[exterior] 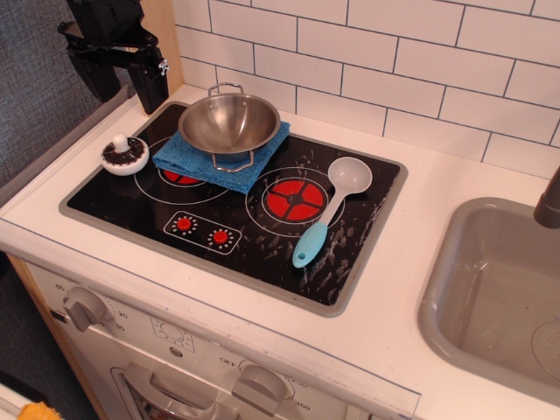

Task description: Move the pan to the left of the ladle handle

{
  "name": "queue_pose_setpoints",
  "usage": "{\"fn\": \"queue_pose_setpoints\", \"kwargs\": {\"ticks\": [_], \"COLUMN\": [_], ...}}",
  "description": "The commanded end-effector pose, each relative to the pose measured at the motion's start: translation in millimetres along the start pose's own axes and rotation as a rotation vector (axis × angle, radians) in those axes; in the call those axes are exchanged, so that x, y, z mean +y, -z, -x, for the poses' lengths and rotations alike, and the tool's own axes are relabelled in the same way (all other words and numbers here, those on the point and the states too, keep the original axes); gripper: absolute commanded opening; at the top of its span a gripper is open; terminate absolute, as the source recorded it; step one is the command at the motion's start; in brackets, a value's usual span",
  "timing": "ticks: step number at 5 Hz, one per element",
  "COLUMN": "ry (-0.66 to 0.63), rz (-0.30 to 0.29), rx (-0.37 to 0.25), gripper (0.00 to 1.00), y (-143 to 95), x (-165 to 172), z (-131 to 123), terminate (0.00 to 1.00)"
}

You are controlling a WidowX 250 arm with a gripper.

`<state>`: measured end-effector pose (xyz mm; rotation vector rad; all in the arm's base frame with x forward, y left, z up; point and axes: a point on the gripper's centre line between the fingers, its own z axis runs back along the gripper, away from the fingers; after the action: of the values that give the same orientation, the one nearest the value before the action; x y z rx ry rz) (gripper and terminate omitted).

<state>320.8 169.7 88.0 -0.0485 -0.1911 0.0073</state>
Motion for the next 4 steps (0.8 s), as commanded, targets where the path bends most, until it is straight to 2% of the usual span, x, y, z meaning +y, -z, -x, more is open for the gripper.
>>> {"fn": "queue_pose_setpoints", "kwargs": {"ticks": [1, 4], "ry": [0.0, 0.023], "rz": [0.0, -0.023], "rx": [0.0, 0.026], "gripper": [1.0, 1.0], "y": [0, 39], "x": [0, -13], "z": [0, -62], "terminate": [0.0, 0.0]}}
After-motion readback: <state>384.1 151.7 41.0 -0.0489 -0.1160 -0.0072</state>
